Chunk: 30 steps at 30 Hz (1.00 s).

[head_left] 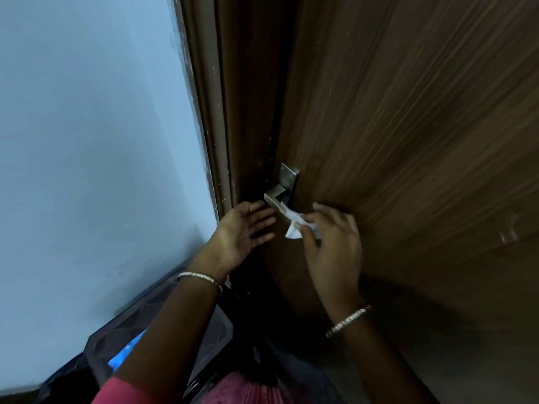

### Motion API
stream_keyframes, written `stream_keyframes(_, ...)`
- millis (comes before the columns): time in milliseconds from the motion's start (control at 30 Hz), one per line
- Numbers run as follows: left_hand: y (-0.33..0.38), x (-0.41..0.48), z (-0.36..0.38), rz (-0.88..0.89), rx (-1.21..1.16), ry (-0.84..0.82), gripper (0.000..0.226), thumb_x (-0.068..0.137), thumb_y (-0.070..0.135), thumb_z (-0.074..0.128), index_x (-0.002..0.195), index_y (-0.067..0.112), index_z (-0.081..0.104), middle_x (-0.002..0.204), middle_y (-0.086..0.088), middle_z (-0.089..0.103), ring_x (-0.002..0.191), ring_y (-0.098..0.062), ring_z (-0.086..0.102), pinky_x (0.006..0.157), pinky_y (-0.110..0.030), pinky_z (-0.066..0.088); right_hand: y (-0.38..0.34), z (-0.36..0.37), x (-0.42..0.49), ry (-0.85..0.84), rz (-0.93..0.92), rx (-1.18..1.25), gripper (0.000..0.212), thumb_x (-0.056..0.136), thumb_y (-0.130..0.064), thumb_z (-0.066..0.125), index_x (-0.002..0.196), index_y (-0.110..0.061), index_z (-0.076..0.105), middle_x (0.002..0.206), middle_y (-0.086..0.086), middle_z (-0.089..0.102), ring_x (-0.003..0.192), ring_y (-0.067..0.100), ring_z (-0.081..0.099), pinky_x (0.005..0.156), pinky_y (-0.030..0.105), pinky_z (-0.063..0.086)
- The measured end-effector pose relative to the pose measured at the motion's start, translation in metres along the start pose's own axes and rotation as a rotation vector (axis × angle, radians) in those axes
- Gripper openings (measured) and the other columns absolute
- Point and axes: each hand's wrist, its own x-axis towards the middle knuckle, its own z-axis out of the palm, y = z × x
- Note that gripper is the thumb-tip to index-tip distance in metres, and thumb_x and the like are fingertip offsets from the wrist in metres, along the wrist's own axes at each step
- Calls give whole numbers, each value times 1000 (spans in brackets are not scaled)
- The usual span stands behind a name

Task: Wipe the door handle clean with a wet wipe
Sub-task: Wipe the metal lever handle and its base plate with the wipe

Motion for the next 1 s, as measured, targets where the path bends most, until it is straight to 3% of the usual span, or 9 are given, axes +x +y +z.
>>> stream_keyframes(100,-2,3,5,-15,-66,-3,41,99,26,40,134,13,57,130,-6,65,123,-23,57,101,-43,46,-12,14,-1,-40,16,-71,21,94,-20,69,113,-17,76,115,0,73,104,22,63,87,36,54)
stream_keyframes(267,-3,6,4,-36,-101,-15,35,98,32,44,120,17,66,119,-2,70,111,-19,61,86,-39,48,-20,32,10,-49,-47,-146,26,96,-15,66,121,-16,73,115,3,73,101,18,68,79,27,55)
stream_keyframes(433,-1,11,2,-56,-96,-20,30,98,33,43,105,17,68,97,0,71,87,-18,64,73,-33,49,-36,52,32,-106,-122,-252,30,99,-16,61,128,-18,68,113,8,72,97,23,69,77,32,57)
stream_keyframes(600,0,14,-4,-83,-73,-35,38,100,31,39,125,15,63,125,-6,67,119,-24,58,105,-40,42,-9,38,11,-77,-58,-146,26,88,-16,75,114,-15,76,104,7,76,89,24,73,73,35,60)
stream_keyframes(833,8,13,-13,-42,81,-61,38,101,31,38,123,17,65,129,-7,66,123,-24,57,110,-42,40,-1,27,-5,-33,25,-142,14,91,-22,74,99,-10,74,93,7,75,85,25,71,76,37,58)
stream_keyframes(1000,7,10,-14,47,194,-36,35,102,30,40,115,17,69,118,-4,72,119,-25,60,104,-40,43,-35,54,28,-159,20,-294,28,105,-29,51,127,-15,59,111,6,73,99,22,72,81,33,55)
